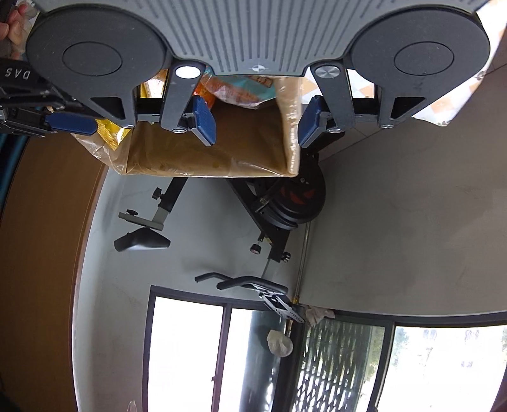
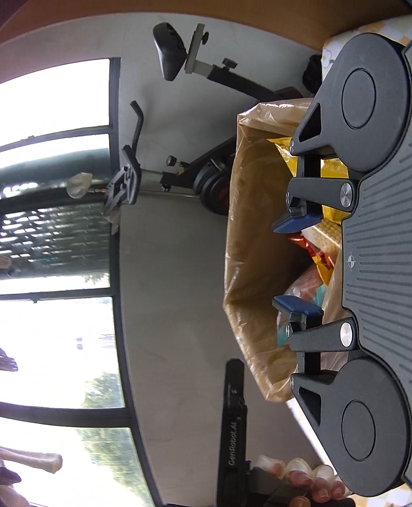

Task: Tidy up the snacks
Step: 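Open both tools to drop the red packet and yellow snack into the box, then lower both tools toward the gold sachet and small clear packet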

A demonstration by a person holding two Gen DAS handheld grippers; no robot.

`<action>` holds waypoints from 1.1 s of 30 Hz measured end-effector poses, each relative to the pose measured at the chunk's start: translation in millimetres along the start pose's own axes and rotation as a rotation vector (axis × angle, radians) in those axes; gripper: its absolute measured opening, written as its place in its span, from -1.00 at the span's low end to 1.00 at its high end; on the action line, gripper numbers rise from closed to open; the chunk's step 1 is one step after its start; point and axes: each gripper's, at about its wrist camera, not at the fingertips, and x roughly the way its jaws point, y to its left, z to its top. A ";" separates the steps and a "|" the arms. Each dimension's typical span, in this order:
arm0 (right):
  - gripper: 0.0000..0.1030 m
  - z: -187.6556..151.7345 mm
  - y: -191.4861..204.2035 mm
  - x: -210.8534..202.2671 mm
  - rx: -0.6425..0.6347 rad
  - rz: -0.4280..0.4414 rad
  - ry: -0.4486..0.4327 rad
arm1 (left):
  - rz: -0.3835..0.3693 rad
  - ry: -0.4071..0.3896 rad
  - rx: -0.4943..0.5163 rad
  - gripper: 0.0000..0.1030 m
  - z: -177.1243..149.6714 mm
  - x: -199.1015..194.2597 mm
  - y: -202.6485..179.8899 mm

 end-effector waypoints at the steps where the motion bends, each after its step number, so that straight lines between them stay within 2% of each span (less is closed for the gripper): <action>1: -0.20 -1.2 2.5 -4.8 0.006 -0.001 -0.010 | 0.011 -0.007 0.005 0.17 0.4 -7.2 1.2; 8: -0.20 -24.7 18.9 -30.8 0.023 -0.017 -0.033 | 0.029 -0.018 0.016 0.20 -15.4 -44.9 12.0; 15: -0.20 -57.8 35.9 -46.2 -0.017 -0.064 -0.039 | 0.044 0.055 -0.011 0.20 -52.0 -53.6 22.2; 23: -0.21 -101.0 44.0 -55.2 -0.048 -0.062 0.040 | 0.062 0.150 -0.027 0.20 -93.2 -46.1 25.3; 28: -0.21 -128.2 38.4 -48.7 -0.023 -0.062 0.146 | 0.075 0.189 -0.024 0.20 -114.3 -45.3 30.7; 33: -0.21 -154.5 32.3 -31.3 0.056 -0.038 0.280 | 0.086 0.222 -0.032 0.20 -127.1 -42.3 37.9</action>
